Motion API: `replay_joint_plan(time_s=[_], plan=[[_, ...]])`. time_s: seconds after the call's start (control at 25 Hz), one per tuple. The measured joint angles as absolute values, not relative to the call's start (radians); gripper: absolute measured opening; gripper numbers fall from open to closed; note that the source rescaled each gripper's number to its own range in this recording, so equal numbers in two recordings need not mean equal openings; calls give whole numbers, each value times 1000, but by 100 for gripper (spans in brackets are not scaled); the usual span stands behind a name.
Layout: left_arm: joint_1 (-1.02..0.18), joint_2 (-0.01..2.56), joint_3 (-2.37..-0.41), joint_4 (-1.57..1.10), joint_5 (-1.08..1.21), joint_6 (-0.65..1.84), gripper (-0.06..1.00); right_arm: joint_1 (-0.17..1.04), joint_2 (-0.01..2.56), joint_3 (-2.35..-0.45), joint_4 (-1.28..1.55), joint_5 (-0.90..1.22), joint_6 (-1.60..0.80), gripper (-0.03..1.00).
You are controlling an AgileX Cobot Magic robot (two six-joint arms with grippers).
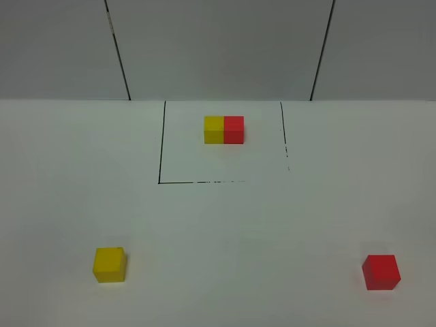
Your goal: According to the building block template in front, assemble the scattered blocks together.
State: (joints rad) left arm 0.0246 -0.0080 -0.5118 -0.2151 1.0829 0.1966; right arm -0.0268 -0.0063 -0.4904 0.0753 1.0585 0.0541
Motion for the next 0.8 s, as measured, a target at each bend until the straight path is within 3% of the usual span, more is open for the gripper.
replay_joint_plan(time_s=[0.8], plan=[[25, -8, -512, -215, 1083, 197, 91, -27, -6, -490, 75, 1059, 55, 80]])
